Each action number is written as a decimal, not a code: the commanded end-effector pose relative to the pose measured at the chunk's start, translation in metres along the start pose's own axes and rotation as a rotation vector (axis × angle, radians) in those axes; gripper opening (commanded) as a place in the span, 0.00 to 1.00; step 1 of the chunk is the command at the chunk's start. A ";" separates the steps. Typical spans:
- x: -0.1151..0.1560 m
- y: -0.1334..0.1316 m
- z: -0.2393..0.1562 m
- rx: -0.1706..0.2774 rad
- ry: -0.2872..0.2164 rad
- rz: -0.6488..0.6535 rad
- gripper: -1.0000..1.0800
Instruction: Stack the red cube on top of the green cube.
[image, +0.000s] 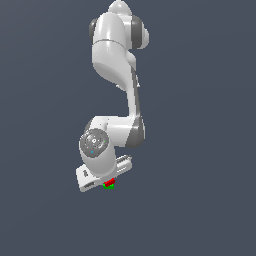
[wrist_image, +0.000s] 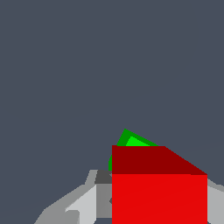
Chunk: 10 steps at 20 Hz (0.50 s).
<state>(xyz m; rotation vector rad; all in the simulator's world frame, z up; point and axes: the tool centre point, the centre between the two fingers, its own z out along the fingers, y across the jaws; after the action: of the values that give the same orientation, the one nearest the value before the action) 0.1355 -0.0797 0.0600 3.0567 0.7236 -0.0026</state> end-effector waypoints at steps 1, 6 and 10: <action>0.000 0.003 0.000 0.000 0.002 -0.002 0.00; 0.001 0.003 0.000 0.000 0.002 -0.002 0.96; 0.001 0.003 0.000 0.000 0.002 -0.002 0.96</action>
<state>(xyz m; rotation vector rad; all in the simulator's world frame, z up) 0.1375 -0.0825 0.0598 3.0560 0.7268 -0.0001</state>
